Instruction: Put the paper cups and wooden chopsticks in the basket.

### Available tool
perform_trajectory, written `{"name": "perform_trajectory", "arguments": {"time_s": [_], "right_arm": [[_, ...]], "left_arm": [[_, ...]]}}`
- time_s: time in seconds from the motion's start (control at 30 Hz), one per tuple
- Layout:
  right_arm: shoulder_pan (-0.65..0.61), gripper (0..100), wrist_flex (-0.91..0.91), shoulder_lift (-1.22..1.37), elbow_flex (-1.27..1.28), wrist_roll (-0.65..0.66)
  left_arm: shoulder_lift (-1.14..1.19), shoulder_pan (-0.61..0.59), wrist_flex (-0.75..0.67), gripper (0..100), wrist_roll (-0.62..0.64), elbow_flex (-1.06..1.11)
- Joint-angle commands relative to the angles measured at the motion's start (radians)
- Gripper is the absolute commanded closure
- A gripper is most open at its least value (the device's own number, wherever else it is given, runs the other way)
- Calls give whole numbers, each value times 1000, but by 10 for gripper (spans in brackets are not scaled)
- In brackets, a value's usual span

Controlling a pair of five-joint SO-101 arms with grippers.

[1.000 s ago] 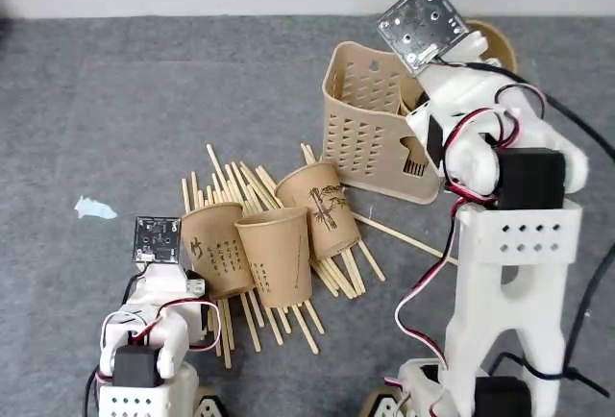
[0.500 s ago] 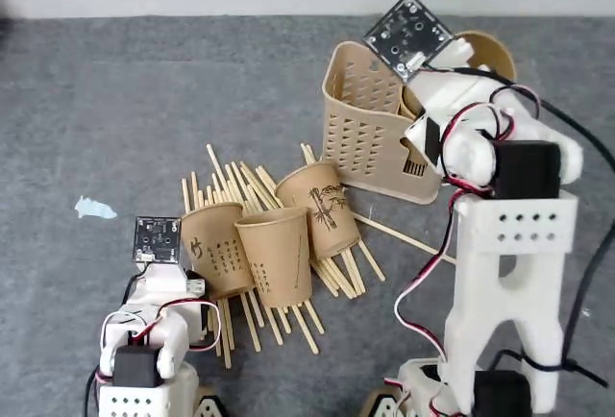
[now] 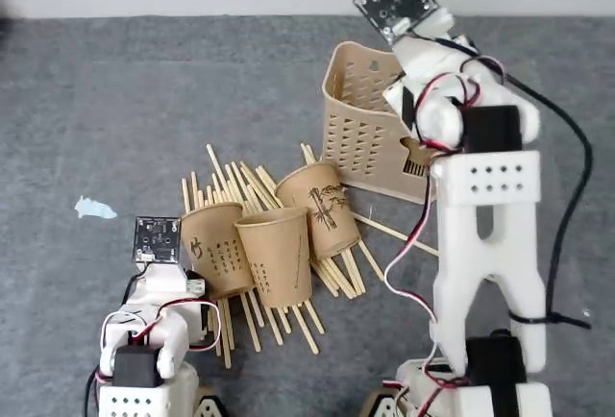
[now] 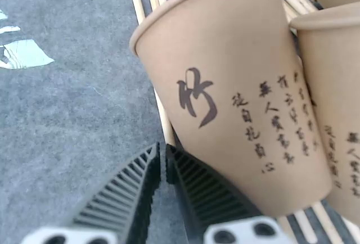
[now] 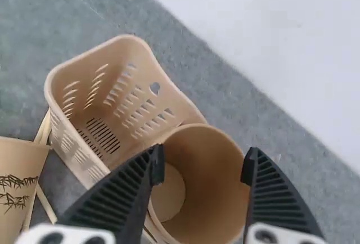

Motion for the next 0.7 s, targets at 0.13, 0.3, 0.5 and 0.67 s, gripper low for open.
{"name": "perform_trajectory", "arguments": {"time_s": [0.13,0.3,0.5,0.67], "right_arm": [[-58,764,36,-65,-57,-37],[-170,764,240,-131,-54,-169],[-320,764,426,-127,-49,-344],[-447,764,498,-42,-51,-393]], "left_arm": [[-17,5,-5,986,8,-8],[-17,5,-5,986,8,-8],[-17,5,-5,986,8,-8],[-17,5,-5,986,8,-8]]}}
